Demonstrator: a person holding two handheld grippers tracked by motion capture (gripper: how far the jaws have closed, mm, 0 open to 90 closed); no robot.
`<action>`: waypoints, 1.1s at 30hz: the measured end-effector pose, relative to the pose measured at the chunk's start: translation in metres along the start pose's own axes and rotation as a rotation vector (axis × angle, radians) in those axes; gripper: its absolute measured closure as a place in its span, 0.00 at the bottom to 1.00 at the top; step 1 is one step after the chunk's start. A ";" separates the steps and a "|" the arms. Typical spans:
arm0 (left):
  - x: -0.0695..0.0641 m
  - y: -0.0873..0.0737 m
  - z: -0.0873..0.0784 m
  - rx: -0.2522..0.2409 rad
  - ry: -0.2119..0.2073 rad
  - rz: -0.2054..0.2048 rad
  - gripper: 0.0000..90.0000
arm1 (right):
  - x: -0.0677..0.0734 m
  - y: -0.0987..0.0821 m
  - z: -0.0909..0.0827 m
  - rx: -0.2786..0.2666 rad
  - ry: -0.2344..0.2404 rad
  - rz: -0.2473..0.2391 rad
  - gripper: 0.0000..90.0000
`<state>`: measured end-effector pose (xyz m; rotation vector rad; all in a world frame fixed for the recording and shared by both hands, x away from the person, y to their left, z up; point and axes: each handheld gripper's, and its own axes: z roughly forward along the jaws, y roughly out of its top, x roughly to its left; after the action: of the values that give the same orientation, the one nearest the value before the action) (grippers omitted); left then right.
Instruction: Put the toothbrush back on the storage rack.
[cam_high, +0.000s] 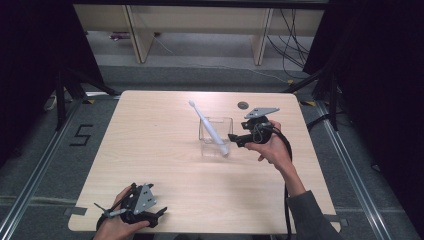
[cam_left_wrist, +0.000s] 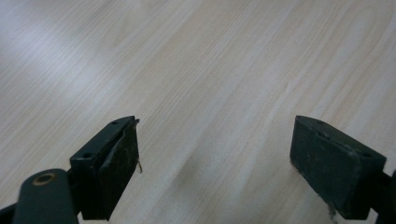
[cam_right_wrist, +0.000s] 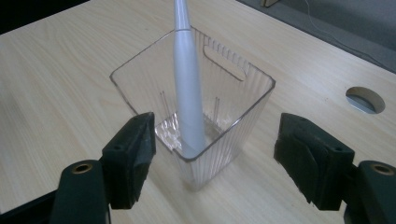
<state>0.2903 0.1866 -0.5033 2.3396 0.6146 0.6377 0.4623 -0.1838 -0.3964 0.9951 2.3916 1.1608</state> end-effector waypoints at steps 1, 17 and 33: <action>0.000 0.000 0.001 -0.003 0.004 -0.002 0.17 | 0.000 -0.001 0.000 -0.006 -0.005 0.004 0.32; 0.001 0.000 0.000 -0.002 0.005 -0.005 0.17 | 0.008 -0.026 -0.018 -0.053 -0.007 0.003 0.25; 0.000 0.000 0.000 -0.002 0.011 -0.005 0.17 | 0.016 -0.061 -0.027 -0.041 -0.010 0.026 0.24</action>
<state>0.2902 0.1870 -0.5034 2.3334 0.6238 0.6491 0.4085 -0.2146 -0.4260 1.0200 2.3442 1.2058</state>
